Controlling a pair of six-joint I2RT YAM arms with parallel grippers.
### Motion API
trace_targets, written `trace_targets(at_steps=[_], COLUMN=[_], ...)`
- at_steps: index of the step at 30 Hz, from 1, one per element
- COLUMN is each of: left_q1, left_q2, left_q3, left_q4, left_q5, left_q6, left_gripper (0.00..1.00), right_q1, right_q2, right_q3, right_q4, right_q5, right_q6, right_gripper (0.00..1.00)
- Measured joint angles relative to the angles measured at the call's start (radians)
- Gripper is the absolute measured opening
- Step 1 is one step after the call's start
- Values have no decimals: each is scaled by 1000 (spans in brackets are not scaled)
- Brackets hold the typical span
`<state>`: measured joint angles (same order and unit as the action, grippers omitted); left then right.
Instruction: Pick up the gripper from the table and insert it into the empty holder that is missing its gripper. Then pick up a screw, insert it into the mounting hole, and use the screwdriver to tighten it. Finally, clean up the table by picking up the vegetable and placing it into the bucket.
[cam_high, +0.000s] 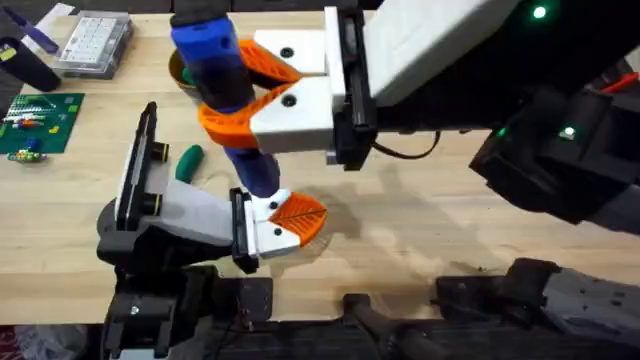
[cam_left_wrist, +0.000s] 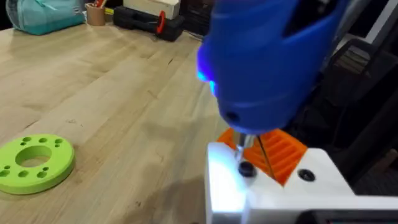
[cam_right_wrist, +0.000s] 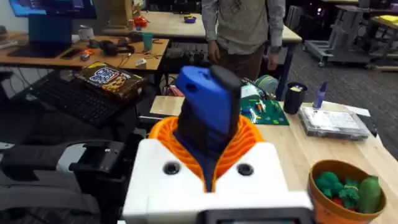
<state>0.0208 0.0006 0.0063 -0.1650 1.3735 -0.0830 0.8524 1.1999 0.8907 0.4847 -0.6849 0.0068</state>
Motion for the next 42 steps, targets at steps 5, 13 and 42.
trace_targets(at_steps=[5, 13, 42], left_q1=[0, 0, 0], left_q2=[0, 0, 0], left_q3=[0, 0, 0], left_q4=[0, 0, 0], left_q5=[0, 0, 0], left_q6=[0, 0, 0], left_gripper=[5, 5, 5], right_q1=[0, 0, 0], right_q2=[0, 0, 0], right_q3=[-1, -1, -17], right_q4=[0, -25, -32], right_q5=[0, 0, 0], right_q6=[14, 16, 16], right_gripper=[28, 28, 28])
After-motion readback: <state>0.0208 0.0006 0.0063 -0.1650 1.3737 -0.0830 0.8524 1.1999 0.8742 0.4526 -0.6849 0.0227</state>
